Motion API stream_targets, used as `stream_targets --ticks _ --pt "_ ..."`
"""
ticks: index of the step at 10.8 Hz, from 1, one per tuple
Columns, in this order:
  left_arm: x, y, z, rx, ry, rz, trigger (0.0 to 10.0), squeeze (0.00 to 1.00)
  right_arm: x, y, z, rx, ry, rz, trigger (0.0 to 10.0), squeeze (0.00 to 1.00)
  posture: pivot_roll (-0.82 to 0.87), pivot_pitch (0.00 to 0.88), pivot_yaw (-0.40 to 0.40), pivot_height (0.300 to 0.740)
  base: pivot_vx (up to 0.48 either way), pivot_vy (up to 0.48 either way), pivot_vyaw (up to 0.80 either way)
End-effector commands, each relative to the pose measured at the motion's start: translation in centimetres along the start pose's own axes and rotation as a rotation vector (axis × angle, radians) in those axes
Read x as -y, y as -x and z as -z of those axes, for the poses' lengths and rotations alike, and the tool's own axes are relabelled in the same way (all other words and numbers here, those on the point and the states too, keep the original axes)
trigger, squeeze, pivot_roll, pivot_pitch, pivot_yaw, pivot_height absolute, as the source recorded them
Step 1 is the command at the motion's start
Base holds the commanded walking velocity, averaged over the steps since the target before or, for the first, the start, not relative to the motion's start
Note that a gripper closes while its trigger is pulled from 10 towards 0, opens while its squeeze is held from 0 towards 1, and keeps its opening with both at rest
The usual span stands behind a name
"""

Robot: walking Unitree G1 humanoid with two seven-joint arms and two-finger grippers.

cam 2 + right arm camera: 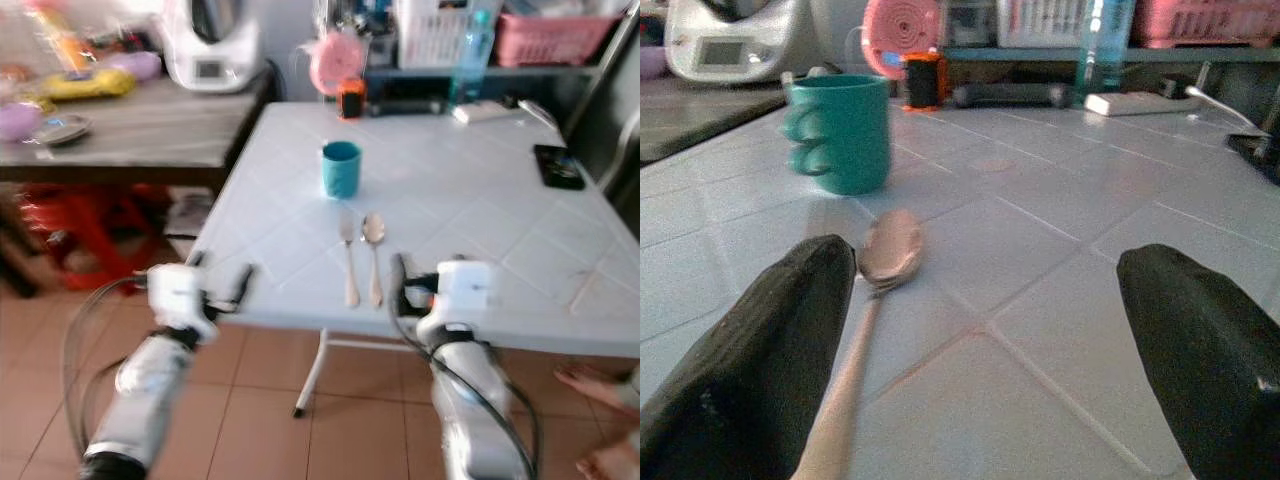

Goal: Setting the table

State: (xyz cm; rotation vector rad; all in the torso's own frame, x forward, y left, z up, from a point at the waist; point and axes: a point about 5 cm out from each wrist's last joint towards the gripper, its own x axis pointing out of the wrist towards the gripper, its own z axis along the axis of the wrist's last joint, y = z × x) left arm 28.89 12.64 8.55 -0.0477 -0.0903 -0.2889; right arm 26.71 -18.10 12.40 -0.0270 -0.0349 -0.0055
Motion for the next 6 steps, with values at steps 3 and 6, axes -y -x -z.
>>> stream_targets --ticks 3,6 --pt "0.35 -0.06 -0.07 -0.005 -0.009 0.004 10.0 0.0 -0.26 0.0 -0.65 0.02 0.012 -0.014 10.0 0.0 -0.14 0.035 0.071 0.74 0.1 0.0 0.0" --pt "-0.13 0.5 0.03 -0.012 -0.015 -0.012 10.0 0.0 -0.44 0.12 -0.6 0.018 0.012 -0.021 10.0 0.0 -0.13 0.041 0.072 0.74 0.0 0.0 0.0"
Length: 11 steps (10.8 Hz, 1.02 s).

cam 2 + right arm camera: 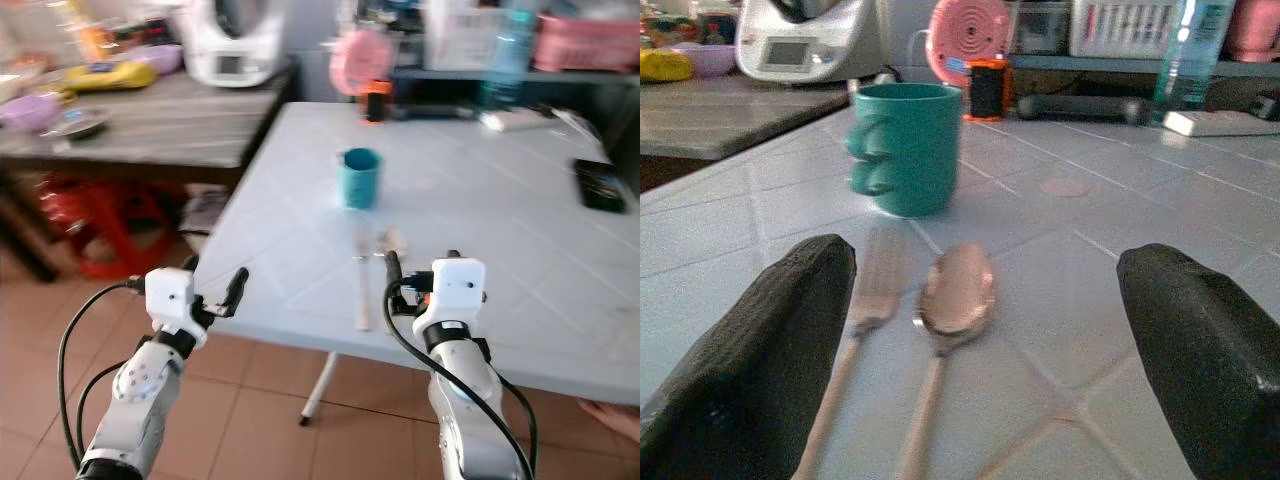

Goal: Setting the table

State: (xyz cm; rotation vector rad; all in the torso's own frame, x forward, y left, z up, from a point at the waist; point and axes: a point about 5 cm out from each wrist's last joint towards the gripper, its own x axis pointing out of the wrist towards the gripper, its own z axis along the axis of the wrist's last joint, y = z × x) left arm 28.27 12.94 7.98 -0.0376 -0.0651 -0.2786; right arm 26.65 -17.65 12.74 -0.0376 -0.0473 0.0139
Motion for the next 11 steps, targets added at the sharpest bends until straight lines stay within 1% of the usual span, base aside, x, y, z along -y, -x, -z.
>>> stream_targets --ticks 1,2,3,4,6,7,8,9,10,11 --pt "0.0 -0.1 -0.5 0.014 -0.021 0.015 10.0 0.0 -0.1 0.1 -0.2 0.005 0.0 -0.003 10.0 0.0 -0.13 0.045 0.072 0.74 0.0 0.0 0.0" --pt "0.1 0.3 -0.7 0.022 -0.04 0.055 10.0 0.0 -0.2 0.1 -0.3 0.005 -0.003 -0.005 10.0 0.0 -0.13 0.053 0.072 0.74 0.0 0.0 0.0" --pt "0.0 0.7 -0.7 0.021 -0.04 0.079 10.0 0.0 -0.4 0.1 -0.2 0.001 -0.009 -0.015 10.0 0.0 -0.13 0.059 0.07 0.74 0.0 0.0 0.0" --pt "0.1 1.2 -1.0 0.024 -0.035 0.133 10.0 0.0 -0.7 -0.1 -0.3 0.0 -0.008 -0.03 10.0 0.0 -0.12 0.07 0.069 0.74 0.0 0.0 0.0" --pt "0.1 1.9 -1.2 0.019 -0.025 0.195 10.0 0.0 -1.1 -0.8 -0.4 0.001 -0.011 -0.044 10.0 0.0 -0.11 0.083 0.071 0.74 0.0 0.0 0.0" --pt "0.0 2.3 -1.1 0.01 -0.039 0.206 10.0 0.0 -1.6 -1.5 -0.3 -0.014 -0.031 -0.06 10.0 0.0 -0.11 0.092 0.074 0.74 0.0 0.0 0.0" --pt "0.1 2.5 -1.0 0.0 -0.033 0.223 10.0 0.0 -2.3 -2.3 -0.2 -0.031 -0.048 -0.085 10.0 0.0 -0.1 0.095 0.074 0.74 0.0 0.0 0.0" --pt "0.6 2.8 -1.4 0.005 -0.011 0.278 10.0 0.0 -3.3 -3.1 -0.4 -0.042 -0.086 -0.101 10.0 0.0 -0.1 0.097 0.072 0.74 0.0 0.0 0.0" --pt "0.9 2.8 -1.4 0.01 0.006 0.307 10.0 0.0 -3.9 -3.3 -0.4 -0.047 -0.101 -0.117 10.0 0.0 -0.1 0.096 0.069 0.74 0.0 0.0 0.0" --pt "1.2 2.9 -1.5 0.015 0.021 0.36 10.0 0.0 -5.4 -3.7 -0.6 -0.064 -0.109 -0.176 10.0 0.0 -0.1 0.094 0.068 0.74 0.0 0.0 0.0"
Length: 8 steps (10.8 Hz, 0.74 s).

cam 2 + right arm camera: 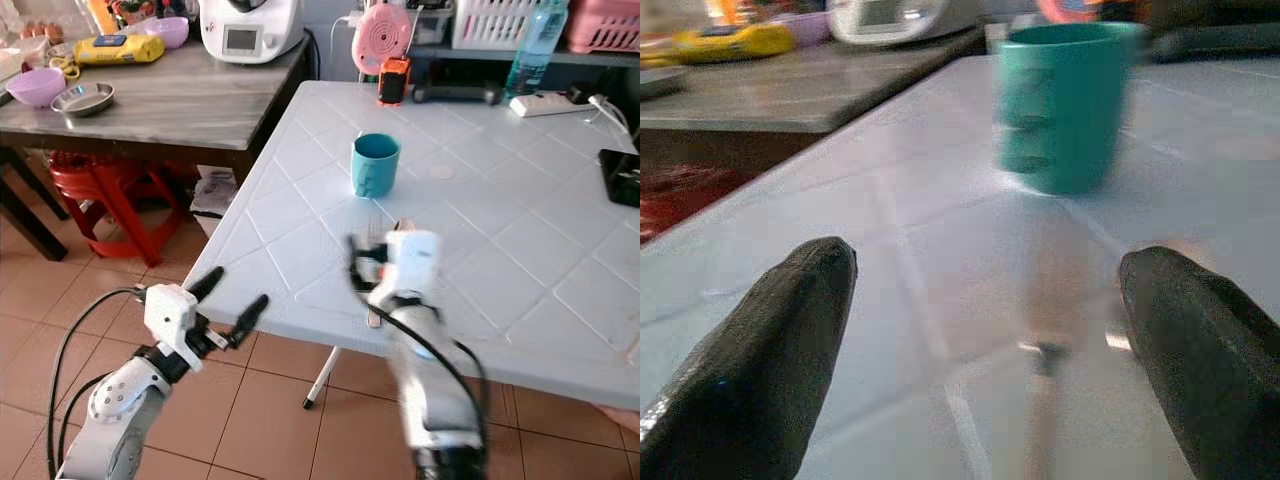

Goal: Setting the table

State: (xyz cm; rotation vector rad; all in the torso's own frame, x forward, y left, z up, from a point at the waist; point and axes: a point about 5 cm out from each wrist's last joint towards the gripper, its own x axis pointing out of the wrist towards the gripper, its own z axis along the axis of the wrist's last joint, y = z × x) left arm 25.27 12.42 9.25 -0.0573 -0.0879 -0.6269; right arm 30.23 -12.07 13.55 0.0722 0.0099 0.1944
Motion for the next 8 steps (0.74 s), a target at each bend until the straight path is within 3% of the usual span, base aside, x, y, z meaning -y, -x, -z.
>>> stream_targets --ticks 1,4,5,6,8 --pt "0.0 0.3 0.0 -0.013 -0.007 0.008 10.0 0.0 -1.0 -0.5 -0.1 -0.02 -0.014 -0.04 10.0 0.0 -0.1 0.092 0.066 0.74 0.0 0.0 0.0" --pt "-0.1 0.3 0.9 -0.023 0.006 0.0 10.0 0.0 -1.0 -0.3 0.2 -0.047 -0.056 -0.019 10.0 0.0 -0.1 0.091 0.062 0.74 0.0 0.0 0.0" --pt "-0.3 0.4 1.5 -0.034 0.012 -0.006 10.0 0.0 -0.5 0.0 -0.2 -0.029 -0.027 0.014 10.0 0.0 -0.1 0.091 0.062 0.74 0.0 0.0 0.0" --pt "-0.5 0.4 2.0 -0.045 0.013 -0.009 10.0 0.0 0.3 0.1 -0.8 0.01 0.06 0.063 10.0 0.0 -0.1 0.092 0.063 0.74 0.0 0.0 0.0" --pt "-0.6 0.4 2.4 -0.054 0.013 -0.014 10.0 0.0 1.5 0.4 -0.6 0.006 0.021 0.108 10.0 0.0 -0.11 0.093 0.069 0.74 0.0 0.0 0.0"
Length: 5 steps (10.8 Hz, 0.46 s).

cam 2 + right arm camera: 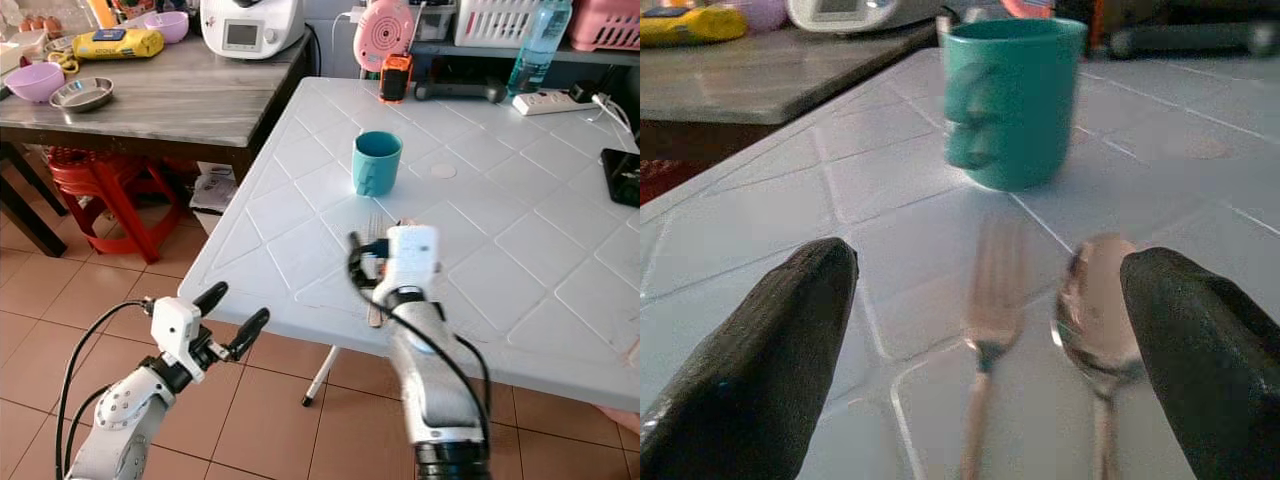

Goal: Setting the table

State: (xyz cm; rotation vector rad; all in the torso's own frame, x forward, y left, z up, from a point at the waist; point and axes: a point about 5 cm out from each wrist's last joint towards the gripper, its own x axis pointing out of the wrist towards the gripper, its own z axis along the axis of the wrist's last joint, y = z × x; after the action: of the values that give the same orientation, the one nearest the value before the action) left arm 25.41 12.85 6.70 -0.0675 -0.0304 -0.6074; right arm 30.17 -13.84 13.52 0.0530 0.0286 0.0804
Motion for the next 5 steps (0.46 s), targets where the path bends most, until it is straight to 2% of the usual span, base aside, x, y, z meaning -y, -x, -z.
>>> stream_targets --ticks 1,3,5 --pt "-0.2 0.0 0.1 -0.003 -0.015 0.01 10.0 0.0 0.2 0.2 0.2 -0.015 -0.042 0.024 10.0 0.0 -0.11 0.094 0.073 0.74 0.0 0.0 0.0" --pt "-0.2 -0.2 0.3 -0.001 -0.019 0.02 10.0 0.0 -0.7 -0.4 0.5 -0.038 -0.109 0.021 10.0 0.0 -0.11 0.099 0.079 0.74 0.0 0.0 0.0" --pt "-0.2 -0.3 0.3 -0.002 -0.021 0.024 10.0 0.0 -1.1 -1.0 0.1 -0.034 -0.096 -0.013 10.0 0.0 -0.11 0.1 0.078 0.74 0.0 0.0 0.0"
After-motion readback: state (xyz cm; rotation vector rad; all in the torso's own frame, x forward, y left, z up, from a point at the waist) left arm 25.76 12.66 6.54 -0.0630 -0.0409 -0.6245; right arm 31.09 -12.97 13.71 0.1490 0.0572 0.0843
